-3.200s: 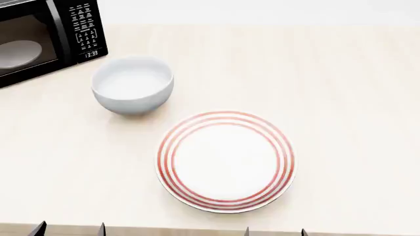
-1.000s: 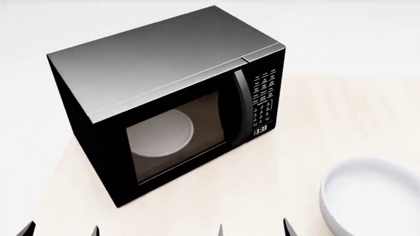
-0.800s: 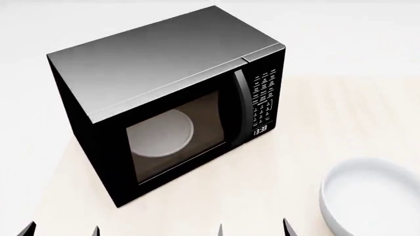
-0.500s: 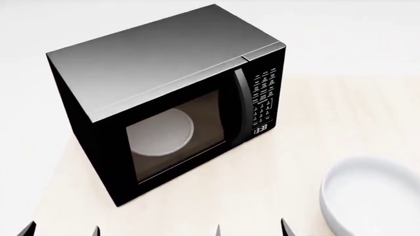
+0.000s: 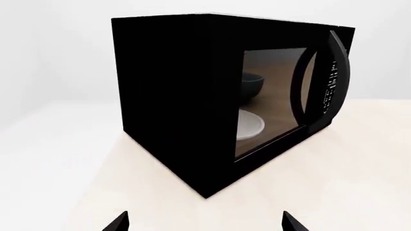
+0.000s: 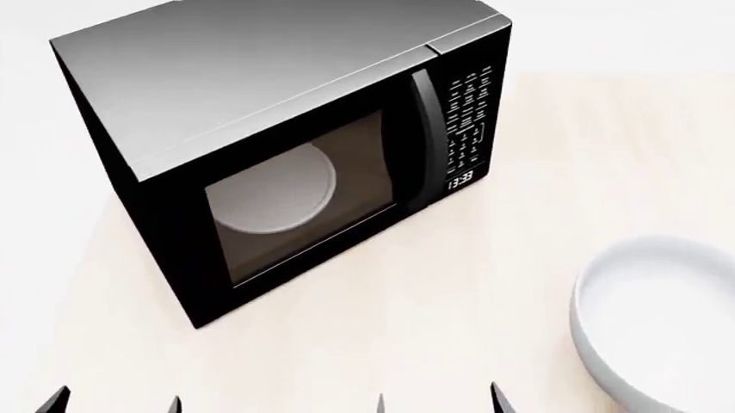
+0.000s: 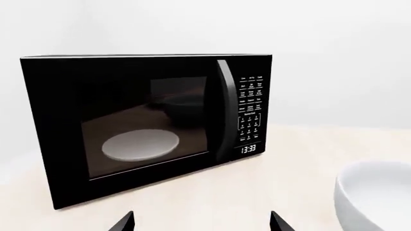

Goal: Open the microwave.

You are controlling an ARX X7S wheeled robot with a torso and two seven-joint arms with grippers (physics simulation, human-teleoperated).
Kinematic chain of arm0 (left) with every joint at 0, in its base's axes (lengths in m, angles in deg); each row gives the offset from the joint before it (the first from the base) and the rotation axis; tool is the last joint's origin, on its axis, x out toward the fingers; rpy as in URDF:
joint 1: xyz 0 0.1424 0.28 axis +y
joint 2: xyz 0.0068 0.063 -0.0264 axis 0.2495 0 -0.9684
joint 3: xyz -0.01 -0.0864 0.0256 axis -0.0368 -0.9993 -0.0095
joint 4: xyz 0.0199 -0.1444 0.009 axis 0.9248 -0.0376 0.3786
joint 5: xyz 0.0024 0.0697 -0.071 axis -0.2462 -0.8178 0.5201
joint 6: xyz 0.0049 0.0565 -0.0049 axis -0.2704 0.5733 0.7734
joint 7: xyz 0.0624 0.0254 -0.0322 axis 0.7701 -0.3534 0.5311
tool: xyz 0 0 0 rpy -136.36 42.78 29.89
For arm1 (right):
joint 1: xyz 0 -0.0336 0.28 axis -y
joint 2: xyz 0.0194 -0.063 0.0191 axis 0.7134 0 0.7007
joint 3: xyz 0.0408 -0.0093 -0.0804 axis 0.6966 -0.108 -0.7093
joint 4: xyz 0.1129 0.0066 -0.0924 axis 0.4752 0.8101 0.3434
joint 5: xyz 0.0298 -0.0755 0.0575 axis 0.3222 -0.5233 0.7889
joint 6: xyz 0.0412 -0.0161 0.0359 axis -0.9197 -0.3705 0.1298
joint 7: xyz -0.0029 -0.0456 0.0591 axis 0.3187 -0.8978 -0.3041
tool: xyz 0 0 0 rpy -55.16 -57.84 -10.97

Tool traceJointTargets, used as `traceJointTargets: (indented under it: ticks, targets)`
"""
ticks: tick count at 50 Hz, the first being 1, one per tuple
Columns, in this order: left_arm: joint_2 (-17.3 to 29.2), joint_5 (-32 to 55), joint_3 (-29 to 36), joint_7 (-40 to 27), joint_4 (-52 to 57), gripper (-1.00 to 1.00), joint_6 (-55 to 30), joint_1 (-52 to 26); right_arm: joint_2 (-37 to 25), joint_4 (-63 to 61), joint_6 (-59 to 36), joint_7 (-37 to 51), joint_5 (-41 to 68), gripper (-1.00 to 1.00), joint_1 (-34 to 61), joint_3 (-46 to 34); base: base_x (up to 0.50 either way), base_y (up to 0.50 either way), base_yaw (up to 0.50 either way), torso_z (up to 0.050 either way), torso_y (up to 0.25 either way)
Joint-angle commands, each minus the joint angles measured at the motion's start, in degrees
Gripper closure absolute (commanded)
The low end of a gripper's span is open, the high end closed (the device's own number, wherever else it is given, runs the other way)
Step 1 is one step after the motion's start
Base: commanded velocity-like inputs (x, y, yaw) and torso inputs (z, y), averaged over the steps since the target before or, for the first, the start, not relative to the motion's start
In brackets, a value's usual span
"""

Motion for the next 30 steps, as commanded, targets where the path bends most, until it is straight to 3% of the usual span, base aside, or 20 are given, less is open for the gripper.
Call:
traceJointTargets:
  ticks: [1, 18, 30]
  targets:
    - [0.33, 0.17, 0.46, -0.37, -0.2, -1.0, 0.11, -0.27, -0.59, -0.09, -0.09, 0.63, 0.23, -1.0, 0.23, -0.89, 0.0, 0.0, 0.0, 0.006, -0.139]
    - [1.05, 1.48, 1.77, -1.11, -1.26, -1.0, 0.18, -1.0, -1.43, 1.1, -0.55, 0.17, 0.22, -1.0, 2.45, -2.82, 0.0, 0.0, 0.0, 0.005, -0.106]
    - [1.81, 2.75, 2.13, -1.72, -0.67, -1.0, 0.1, -0.93, -3.24, -6.65, -13.16, 0.4, 1.08, -1.0, 8.14, -3.23, 0.0, 0.0, 0.0, 0.0, 0.0]
